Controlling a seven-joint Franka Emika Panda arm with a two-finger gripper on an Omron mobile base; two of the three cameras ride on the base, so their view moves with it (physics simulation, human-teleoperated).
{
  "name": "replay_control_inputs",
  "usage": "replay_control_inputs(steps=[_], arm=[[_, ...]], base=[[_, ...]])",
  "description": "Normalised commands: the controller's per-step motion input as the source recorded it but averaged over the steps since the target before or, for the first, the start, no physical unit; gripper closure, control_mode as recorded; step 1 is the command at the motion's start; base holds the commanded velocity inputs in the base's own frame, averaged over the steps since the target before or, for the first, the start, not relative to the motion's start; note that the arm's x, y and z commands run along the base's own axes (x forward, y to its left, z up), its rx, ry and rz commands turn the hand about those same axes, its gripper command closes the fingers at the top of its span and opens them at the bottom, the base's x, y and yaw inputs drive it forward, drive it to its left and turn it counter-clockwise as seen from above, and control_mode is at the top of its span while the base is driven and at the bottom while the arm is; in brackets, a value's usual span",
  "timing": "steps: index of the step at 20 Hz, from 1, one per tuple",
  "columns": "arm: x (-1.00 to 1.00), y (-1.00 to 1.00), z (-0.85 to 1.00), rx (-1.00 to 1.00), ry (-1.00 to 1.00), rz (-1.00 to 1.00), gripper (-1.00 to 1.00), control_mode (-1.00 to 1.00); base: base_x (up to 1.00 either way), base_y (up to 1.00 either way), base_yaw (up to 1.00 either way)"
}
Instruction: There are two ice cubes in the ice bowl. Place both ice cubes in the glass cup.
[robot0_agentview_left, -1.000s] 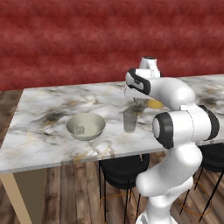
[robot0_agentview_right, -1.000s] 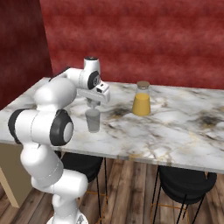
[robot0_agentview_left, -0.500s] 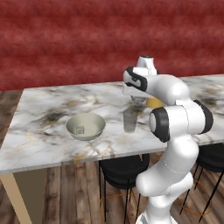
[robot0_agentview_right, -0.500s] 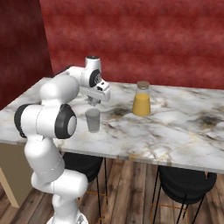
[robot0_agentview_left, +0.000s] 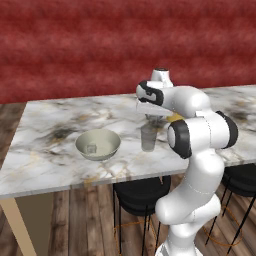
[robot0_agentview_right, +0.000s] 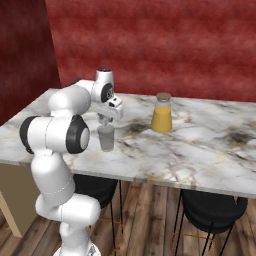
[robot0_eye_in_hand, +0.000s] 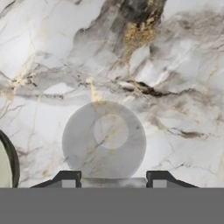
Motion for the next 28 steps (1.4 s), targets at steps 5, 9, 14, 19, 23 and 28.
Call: replay_control_inputs(steps=[5,9,14,19,23,28], arm=[[0.03,0.04,-0.20,0.00,0.00,0.00,1.00,-1.00],[0.07,0.00,-0.19,0.00,0.00,0.00,1.00,-1.00],[0.18,0.00,-0.11,0.00,0.00,0.00,1.00,-1.00],[0.27,0.00,-0.10,0.00,0.00,0.00,1.00,-1.00],[0.30,0.00,-0.18,0.00,0.01,0.00,1.00,-1.00],[0.16,0.00,-0.24,0.00,0.04,0.00,1.00,-1.00]], base=[[0.00,0.00,0.00],[0.00,0.00,0.00],[0.00,0.00,0.00],[0.00,0.00,0.00],[0.00,0.00,0.00],[0.00,0.00,0.00]])
